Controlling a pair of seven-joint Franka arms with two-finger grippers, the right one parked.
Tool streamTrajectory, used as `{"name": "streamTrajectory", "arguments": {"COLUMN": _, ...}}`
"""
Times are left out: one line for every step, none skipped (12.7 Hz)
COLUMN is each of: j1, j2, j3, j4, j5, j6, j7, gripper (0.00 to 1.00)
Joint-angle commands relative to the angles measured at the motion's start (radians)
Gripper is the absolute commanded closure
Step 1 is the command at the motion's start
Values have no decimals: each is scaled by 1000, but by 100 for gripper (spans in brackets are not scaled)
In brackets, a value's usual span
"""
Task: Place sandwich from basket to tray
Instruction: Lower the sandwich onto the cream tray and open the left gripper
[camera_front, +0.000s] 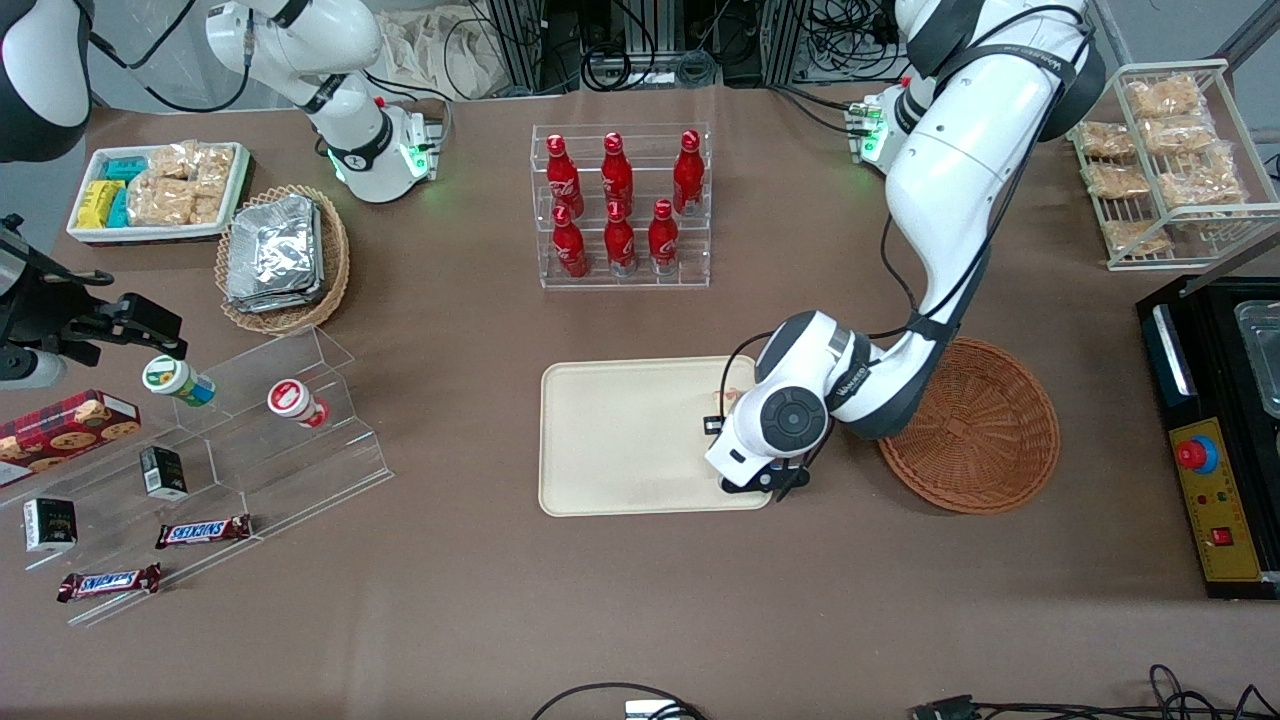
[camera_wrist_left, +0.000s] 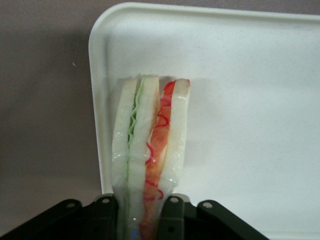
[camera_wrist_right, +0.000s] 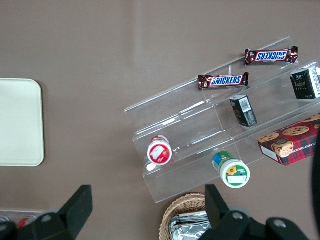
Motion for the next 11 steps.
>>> {"name": "streamTrajectory", "arguments": {"j1": -16, "j2": 2, "j3": 8, "j4": 22, "j5": 21, "j6": -7, "j7": 6, "gripper": 0}}
{"name": "streamTrajectory", "arguments": {"j1": -16, "j2": -7, "j3": 8, "j4": 23, "j5": 21, "j6": -12, "j7": 5, "gripper": 0}}
{"name": "streamTrajectory", "arguments": {"j1": -15, "j2": -22, "j3": 7, "j4": 26, "j5": 19, "j6": -19, "j7": 2, "gripper": 0}}
{"name": "streamTrajectory", "arguments": {"j1": -13, "j2": -51, "j3": 8, "j4": 25, "j5": 19, "j6": -29, "j7": -3, "gripper": 0}}
{"name": "streamTrajectory", "arguments": {"j1": -9, "j2": -89, "j3": 8, "j4": 23, "j5": 19, "j6": -62, "j7": -9, "gripper": 0}}
{"name": "streamTrajectory", "arguments": {"j1": 3, "j2": -128, "j3": 11, "j4": 22, "j5": 19, "j6": -116, "j7": -11, "gripper": 0}}
{"name": "streamTrajectory", "arguments": {"j1": 49, "j2": -178, "j3": 10, "j4": -1, "j5": 19, "j6": -153, "j7": 4, "gripper": 0}}
{"name": "streamTrajectory", "arguments": {"j1": 103, "j2": -261, "j3": 5, "j4": -87, "j5": 16, "j6": -145, "j7": 29, "gripper": 0}}
{"name": "streamTrajectory", "arguments": {"j1": 152, "j2": -349, "j3": 5, "j4": -179, "j5": 7, "j6": -129, "j7": 90, "gripper": 0}}
{"name": "streamTrajectory", "arguments": {"j1": 190, "j2": -443, "j3": 5, "j4": -268, "j5": 2, "j6": -121, "j7": 145, "gripper": 0}}
{"name": "streamTrajectory", "arguments": {"j1": 224, "j2": -520, "j3": 5, "j4": -337, "j5": 2, "j6": -121, "j7": 162, "gripper": 0}}
